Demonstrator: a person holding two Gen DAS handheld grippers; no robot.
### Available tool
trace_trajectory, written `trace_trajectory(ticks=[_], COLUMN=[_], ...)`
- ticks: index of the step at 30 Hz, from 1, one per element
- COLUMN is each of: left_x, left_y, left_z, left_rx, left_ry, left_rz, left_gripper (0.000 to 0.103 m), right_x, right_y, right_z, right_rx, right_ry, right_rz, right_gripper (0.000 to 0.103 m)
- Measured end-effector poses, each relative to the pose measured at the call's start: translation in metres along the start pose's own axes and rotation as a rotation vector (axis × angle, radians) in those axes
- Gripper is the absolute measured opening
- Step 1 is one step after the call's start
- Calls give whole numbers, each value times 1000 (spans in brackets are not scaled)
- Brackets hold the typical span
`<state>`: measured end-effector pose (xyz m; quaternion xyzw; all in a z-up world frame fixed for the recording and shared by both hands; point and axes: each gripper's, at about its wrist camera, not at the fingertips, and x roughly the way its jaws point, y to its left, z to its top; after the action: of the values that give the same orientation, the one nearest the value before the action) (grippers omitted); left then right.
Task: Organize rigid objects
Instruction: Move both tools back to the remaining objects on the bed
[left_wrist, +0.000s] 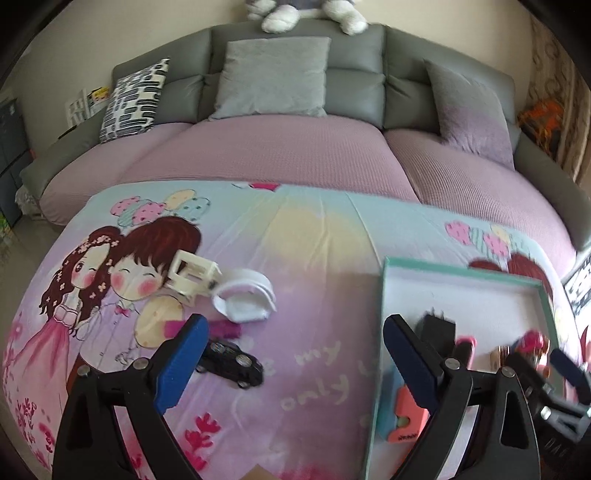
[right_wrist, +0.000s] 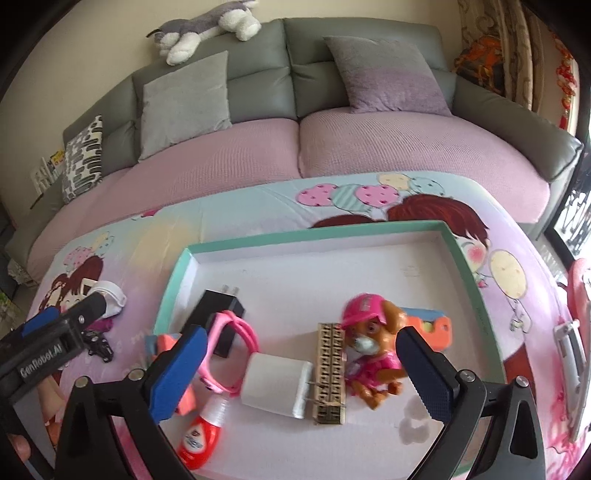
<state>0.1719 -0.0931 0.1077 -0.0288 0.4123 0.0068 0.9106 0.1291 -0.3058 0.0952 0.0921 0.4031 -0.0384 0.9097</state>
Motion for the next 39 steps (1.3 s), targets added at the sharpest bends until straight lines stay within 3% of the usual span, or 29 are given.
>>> trace_trajectory(ticks=[2, 4, 11, 17, 26, 33, 39], left_x=[-1, 0, 0, 16, 37, 55, 59], left_y=[14, 30, 78, 114, 166, 182, 201], left_z=[6, 12, 31, 19, 1, -12, -22], left_rx=[-37, -67, -155, -220, -330, -303, -338], left_ry=[-14, -16, -57, -5, 62, 174, 200], left_rz=[12, 40, 104, 119, 103, 186, 149], left_gripper=[103, 103, 103, 103, 103, 103, 103], right_x=[0, 1, 8, 10, 21, 43, 60], right_y=[9, 19, 57, 89, 149, 192, 221], right_z=[1, 2, 2, 0, -10, -23, -28], right_rx=[7, 16, -57, -86, -177, -222, -265], right_ry=[-25, -37, -47, -49, -9, 74, 104], right_rz=[49, 98, 127, 219, 243, 233, 213], right_gripper=[103, 103, 103, 103, 103, 103, 103])
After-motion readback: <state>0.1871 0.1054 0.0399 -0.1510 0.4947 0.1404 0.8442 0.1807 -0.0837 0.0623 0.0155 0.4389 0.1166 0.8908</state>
